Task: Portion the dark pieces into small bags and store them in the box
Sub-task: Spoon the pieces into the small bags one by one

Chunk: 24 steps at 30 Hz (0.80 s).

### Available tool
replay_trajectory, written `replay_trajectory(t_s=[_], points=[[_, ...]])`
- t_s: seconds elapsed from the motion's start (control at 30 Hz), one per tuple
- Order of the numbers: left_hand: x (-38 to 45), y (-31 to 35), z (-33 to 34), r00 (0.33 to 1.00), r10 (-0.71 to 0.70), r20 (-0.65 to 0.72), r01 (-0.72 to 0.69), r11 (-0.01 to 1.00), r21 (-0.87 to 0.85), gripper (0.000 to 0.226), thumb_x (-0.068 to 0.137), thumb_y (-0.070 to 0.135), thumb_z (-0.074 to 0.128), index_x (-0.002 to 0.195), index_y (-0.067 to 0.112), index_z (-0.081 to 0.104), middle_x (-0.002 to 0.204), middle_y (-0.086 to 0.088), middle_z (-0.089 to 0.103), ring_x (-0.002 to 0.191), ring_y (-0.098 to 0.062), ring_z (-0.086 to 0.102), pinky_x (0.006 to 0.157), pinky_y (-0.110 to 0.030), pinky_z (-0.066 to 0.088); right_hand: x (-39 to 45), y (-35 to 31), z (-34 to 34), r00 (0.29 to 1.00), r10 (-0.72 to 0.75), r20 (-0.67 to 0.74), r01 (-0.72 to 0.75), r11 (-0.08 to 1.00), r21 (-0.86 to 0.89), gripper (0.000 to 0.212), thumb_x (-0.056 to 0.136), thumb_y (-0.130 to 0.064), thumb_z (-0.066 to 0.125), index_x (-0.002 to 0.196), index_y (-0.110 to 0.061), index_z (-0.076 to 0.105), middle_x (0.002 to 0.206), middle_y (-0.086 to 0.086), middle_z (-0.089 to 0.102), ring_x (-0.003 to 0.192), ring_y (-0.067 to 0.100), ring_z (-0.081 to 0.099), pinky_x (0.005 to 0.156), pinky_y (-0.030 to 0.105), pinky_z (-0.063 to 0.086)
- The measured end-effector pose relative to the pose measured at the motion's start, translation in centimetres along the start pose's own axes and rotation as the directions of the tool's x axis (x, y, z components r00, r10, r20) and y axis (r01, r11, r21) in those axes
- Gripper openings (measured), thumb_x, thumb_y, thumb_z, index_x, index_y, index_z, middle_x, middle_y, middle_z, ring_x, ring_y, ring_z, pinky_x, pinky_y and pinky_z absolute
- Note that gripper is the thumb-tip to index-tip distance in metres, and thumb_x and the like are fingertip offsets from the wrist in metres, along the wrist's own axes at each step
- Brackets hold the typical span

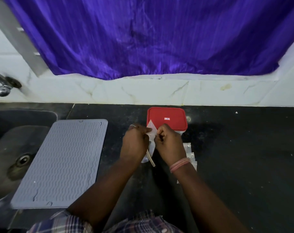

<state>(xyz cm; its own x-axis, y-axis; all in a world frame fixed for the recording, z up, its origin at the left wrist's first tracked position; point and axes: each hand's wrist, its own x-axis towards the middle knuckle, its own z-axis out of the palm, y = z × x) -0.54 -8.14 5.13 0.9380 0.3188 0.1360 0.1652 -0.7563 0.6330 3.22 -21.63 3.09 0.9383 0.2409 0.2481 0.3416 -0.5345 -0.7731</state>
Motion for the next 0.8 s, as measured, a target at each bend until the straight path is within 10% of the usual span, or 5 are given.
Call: replay_trajectory(t_s=[0.23, 0.37, 0.53, 0.7, 0.8], points=[[1.7, -3.0, -1.3, 0.965, -0.257, -0.044, 0.260, 0.938, 0.227, 0.019, 0.095, 0.016, 0.055, 0.108, 0.007, 0.064, 0.104, -0.013, 0.065, 0.090, -0.030, 0.066, 0.067, -0.031, 0.044, 1.2, -2.5, 1.9, 0.990, 0.000, 0.141, -0.020, 0.990, 0.142, 0.006, 0.091, -0.017, 0.065, 0.097, -0.020, 0.065, 0.087, -0.009, 0.070, 0.082, 0.002, 0.065, 0.075, 0.019, 0.054], [0.6, -5.5, 0.4, 0.769, -0.611, 0.188, 0.602, 0.791, 0.110, 0.026, 0.104, 0.025, 0.049, 0.109, 0.005, 0.065, 0.104, -0.010, 0.069, 0.101, -0.028, 0.069, 0.083, -0.034, 0.055, -0.3, 0.6, 3.5, 0.955, 0.223, 0.195, -0.221, 0.975, -0.031, 0.012, 0.093, -0.034, 0.061, 0.092, -0.023, 0.063, 0.086, -0.006, 0.069, 0.085, 0.012, 0.067, 0.071, 0.025, 0.048], [-2.2, -5.3, 3.3, 0.417, -0.792, 0.446, 0.825, 0.124, -0.552, 0.025, 0.104, 0.033, 0.047, 0.111, 0.011, 0.058, 0.104, -0.016, 0.062, 0.085, -0.030, 0.059, 0.081, -0.042, 0.055, -2.4, 4.1, 5.0, 0.783, 0.497, 0.374, -0.388, 0.861, -0.330, 0.041, 0.086, -0.047, 0.065, 0.113, -0.016, 0.061, 0.107, 0.005, 0.072, 0.105, 0.026, 0.067, 0.089, 0.031, 0.049], [-2.5, -3.2, 4.4, 0.514, -0.634, 0.578, 0.674, -0.118, -0.729, 0.021, 0.098, 0.011, 0.045, 0.109, 0.012, 0.063, 0.096, -0.016, 0.067, 0.096, -0.036, 0.064, 0.090, -0.047, 0.053, -2.7, 3.6, 5.5, 0.776, 0.487, 0.400, -0.443, 0.873, -0.205, 0.020, 0.090, -0.030, 0.063, 0.107, -0.019, 0.062, 0.108, 0.004, 0.071, 0.105, 0.023, 0.066, 0.092, 0.031, 0.049], [-1.7, -3.8, 4.5, 0.555, -0.665, 0.500, 0.700, 0.049, -0.712, 0.014, 0.081, 0.006, 0.061, 0.095, 0.007, 0.065, 0.090, -0.022, 0.065, 0.080, -0.030, 0.063, 0.080, -0.038, 0.053, -2.5, 3.4, 5.7, 0.807, 0.445, 0.389, -0.385, 0.895, -0.224, 0.018, 0.089, -0.029, 0.061, 0.104, -0.022, 0.067, 0.105, 0.003, 0.073, 0.102, 0.024, 0.067, 0.089, 0.030, 0.049]])
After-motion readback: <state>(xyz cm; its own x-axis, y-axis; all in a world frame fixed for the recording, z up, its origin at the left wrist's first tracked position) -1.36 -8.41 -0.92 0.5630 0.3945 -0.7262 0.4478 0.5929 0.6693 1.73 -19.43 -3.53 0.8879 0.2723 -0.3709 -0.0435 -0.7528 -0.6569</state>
